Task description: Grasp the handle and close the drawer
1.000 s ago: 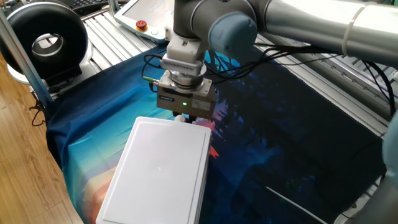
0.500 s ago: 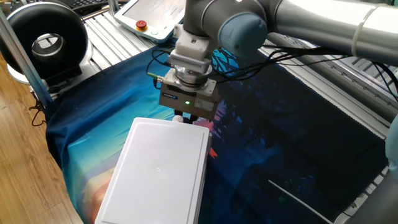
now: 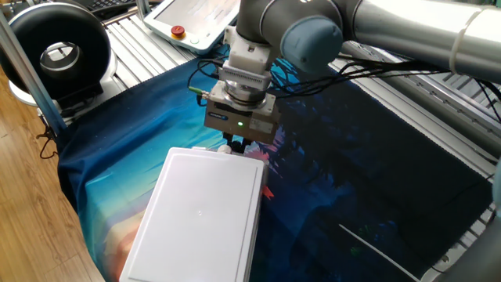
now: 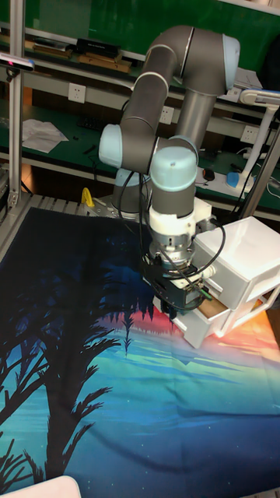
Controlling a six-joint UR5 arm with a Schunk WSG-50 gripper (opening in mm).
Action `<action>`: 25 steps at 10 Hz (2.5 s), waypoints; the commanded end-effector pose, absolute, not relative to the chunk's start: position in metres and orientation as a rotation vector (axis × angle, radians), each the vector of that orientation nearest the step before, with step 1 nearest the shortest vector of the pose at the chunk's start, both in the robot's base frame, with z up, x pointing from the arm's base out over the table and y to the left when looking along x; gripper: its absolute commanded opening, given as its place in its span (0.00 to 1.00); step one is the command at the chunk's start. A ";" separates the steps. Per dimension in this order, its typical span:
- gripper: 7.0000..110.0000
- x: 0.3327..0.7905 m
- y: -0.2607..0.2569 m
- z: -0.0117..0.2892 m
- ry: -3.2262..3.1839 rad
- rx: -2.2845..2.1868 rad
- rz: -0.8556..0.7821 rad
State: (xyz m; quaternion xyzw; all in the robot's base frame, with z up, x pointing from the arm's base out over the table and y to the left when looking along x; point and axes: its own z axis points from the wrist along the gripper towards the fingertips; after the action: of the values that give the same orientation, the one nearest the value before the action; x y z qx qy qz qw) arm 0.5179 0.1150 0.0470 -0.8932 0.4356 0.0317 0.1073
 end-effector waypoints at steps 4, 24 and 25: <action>0.00 0.535 0.123 0.045 1.271 -2.618 -0.135; 0.36 0.500 0.112 0.055 1.426 -2.646 0.189; 0.57 0.502 0.107 0.055 1.430 -2.658 0.164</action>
State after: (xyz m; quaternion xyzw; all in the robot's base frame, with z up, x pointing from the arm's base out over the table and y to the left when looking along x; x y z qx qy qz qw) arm 0.4979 0.1122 0.0521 -0.8749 0.4761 0.0636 0.0613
